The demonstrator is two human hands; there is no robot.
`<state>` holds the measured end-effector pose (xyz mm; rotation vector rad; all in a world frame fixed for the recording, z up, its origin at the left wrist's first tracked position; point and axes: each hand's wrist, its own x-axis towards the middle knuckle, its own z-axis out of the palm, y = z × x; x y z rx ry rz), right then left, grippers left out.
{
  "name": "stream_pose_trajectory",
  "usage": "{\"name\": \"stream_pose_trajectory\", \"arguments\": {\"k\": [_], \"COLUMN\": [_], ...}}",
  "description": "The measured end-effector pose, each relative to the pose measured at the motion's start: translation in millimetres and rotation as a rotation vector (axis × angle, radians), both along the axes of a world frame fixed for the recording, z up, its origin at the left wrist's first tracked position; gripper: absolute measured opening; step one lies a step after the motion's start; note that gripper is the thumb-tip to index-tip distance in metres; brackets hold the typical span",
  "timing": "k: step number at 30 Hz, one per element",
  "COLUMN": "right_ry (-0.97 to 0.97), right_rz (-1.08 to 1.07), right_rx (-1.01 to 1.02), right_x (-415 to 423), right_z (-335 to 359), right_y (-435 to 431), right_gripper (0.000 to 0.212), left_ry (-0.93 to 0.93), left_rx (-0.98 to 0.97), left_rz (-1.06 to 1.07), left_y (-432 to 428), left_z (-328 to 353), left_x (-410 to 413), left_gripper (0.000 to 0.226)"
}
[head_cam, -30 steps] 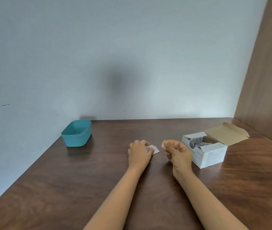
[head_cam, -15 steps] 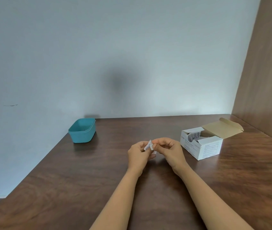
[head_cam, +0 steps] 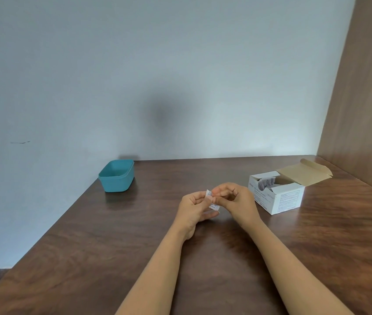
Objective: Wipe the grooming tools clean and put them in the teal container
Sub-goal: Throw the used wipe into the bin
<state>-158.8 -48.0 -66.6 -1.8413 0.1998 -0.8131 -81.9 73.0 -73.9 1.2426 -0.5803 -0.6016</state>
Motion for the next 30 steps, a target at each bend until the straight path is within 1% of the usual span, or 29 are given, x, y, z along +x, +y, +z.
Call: {"name": "stream_pose_trajectory", "arguments": {"k": [4,6,8,11,14,17,20,24,27,30], "right_ry": [0.026,0.050,0.070,0.077,0.063,0.046,0.020,-0.031,-0.057,-0.089], "right_rz": [-0.133,-0.181,-0.147,-0.104,-0.109,-0.132,-0.165,-0.197,-0.162,-0.111], "right_rx": [-0.071,-0.066,-0.047,-0.072,-0.112,-0.144,-0.171,-0.310,-0.489,-0.547], "right_x": [2,2,1,1,1,0,1,3,4,2], "right_z": [-1,-2,-3,-2,0,0,-1,-6,-8,-6], "right_y": [0,-2,-4,-2,1,2,2,0,-2,-1], "right_gripper": [0.020,0.025,0.023,0.011,0.011,0.012,0.013,0.020,0.016,0.017], "left_ry": [-0.008,-0.023,-0.040,-0.060,-0.051,0.034,0.175,0.373,0.387,0.366], "left_rx": [-0.002,0.006,0.014,0.032,0.040,0.011,-0.055,-0.147,-0.165,-0.165], "left_rz": [-0.002,-0.002,0.013,0.082,0.148,0.132,0.076,0.032,0.040,0.075], "left_y": [-2,-3,-4,-5,-7,-7,-6,-3,-2,-3], "left_z": [-1,-1,-2,-2,-2,-1,4,13,12,7], "left_x": [2,2,2,1,0,-1,-2,-1,0,1], "left_gripper": [0.019,0.021,0.021,0.018,0.016,0.016,0.018,0.016,0.017,0.013]}}
